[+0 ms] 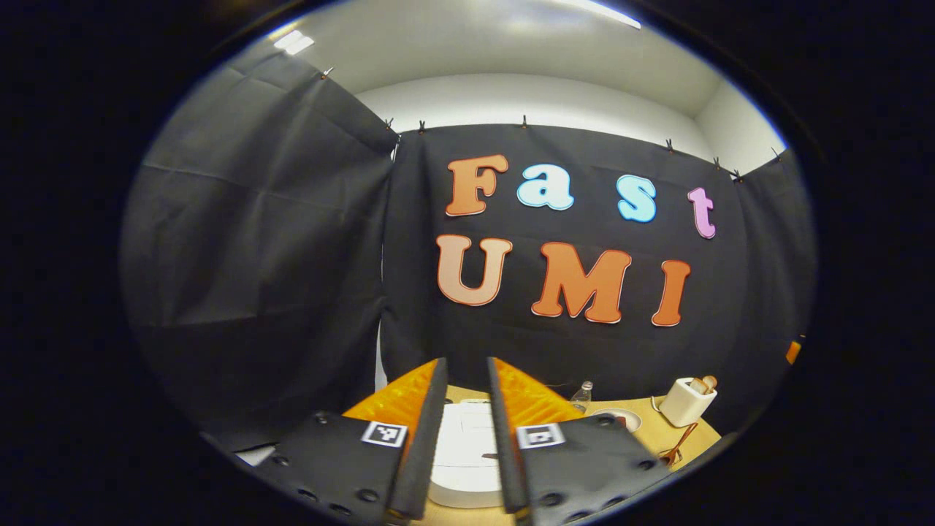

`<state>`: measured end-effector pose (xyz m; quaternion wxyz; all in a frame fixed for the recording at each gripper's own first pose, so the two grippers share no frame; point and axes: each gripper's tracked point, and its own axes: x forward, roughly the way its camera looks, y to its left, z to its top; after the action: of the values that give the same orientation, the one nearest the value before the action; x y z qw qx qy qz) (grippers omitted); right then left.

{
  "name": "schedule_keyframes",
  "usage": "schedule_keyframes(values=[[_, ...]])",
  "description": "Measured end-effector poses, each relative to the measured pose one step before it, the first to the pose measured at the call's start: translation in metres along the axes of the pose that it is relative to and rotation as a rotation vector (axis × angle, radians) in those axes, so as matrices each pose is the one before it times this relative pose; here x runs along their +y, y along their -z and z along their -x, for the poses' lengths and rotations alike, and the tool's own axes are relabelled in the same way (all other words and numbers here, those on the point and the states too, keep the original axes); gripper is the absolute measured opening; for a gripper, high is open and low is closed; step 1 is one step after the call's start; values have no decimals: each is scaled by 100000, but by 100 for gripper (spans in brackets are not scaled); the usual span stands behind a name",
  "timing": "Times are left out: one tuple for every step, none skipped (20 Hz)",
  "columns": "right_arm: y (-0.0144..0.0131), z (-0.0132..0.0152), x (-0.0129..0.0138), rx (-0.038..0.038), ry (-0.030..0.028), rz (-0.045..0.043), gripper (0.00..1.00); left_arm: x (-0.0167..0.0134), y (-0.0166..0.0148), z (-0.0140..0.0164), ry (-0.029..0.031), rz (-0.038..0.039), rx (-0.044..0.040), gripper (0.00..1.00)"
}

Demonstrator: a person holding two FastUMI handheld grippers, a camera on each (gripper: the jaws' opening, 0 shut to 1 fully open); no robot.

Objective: Close the left gripper, press the button to open the rice cooker; take a wooden spoon from the chopstick holder with the right hand, scoop a spoonful of rice and pour it into the rice cooker, then put the wooden spoon back into the chopstick holder.

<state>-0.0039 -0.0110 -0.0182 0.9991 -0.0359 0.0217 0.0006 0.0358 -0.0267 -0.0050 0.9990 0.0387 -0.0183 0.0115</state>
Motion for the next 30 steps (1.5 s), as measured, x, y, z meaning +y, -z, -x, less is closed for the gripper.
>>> schedule_keyframes(values=[[-3,76,-180,-314,452,-297,95,-1159,466,154,4391,-1345,1681,30],[-77,31,-161,-121,397,-307,95,-1002,404,-170,3536,-1017,1030,30],[84,-76,-119,193,172,-406,95,213,620,-1032,559,-2799,1112,30],[31,-43,-53,263,2,-495,95,-58,99,187,-767,-1714,1024,30],[98,16,29,120,11,-473,95,-828,1046,-748,2746,-1055,685,7],[-44,-25,-92,-12,64,-318,95,-671,672,34,2588,1188,2347,6],[67,-27,3,150,175,-87,95,-739,832,-802,3008,560,1610,5],[189,19,-7,491,13,83,95,-709,955,-882,2773,719,1534,5],[235,-44,-36,476,80,112,95,-41,889,-672,1251,-658,2486,4],[205,-81,14,621,-13,212,95,-103,1049,-855,908,-1069,2374,4],[170,3,-15,638,109,312,95,-448,997,-794,1252,-1018,2188,4],[98,-52,-49,338,96,462,95,-283,873,-801,1350,-223,2672,4],[209,-51,-93,309,187,583,95,-332,878,-752,1172,205,2292,4],[214,10,-187,619,380,436,95,-290,958,-967,1339,631,2447,4],[324,4,-241,799,544,190,95,-62,944,-804,1016,691,1940,4],[187,-45,-317,717,615,-126,95,7,1227,-896,558,-86,3092,4],[273,-32,-145,734,515,-382,95,-17,1152,-968,429,-453,3020,4],[158,-75,-136,508,326,-531,95,49,903,-926,354,-641,2579,4],[158,-62,-157,286,322,-428,95,-224,1146,-852,892,70,2939,4],[153,-64,-210,373,452,-166,95,-103,943,-854,264,444,3057,5],[289,-92,-221,479,583,83,95,139,693,-536,-378,200,2095,4],[229,-77,-233,831,691,-35,95,-46,617,-642,169,616,1648,4],[292,-65,-124,937,185,-292,95,-105,642,-515,193,1375,2079,4],[149,-57,-103,615,-136,-310,95,-95,541,-504,237,1634,2022,4],[25,-77,-112,163,66,-161,95,243,496,-499,-647,1255,1519,4],[-1,-19,-211,-25,446,46,95,155,208,-207,-526,417,796,5],[82,-88,-261,117,465,115,95,180,316,-260,-434,309,869,4],[138,-175,-173,546,434,-139,95,55,326,-101,43,564,947,4],[176,-47,-198,519,385,-433,95,237,474,-85,-342,901,1141,4],[31,-111,-78,166,162,-367,95,44,-146,-69,109,966,-47,4]])
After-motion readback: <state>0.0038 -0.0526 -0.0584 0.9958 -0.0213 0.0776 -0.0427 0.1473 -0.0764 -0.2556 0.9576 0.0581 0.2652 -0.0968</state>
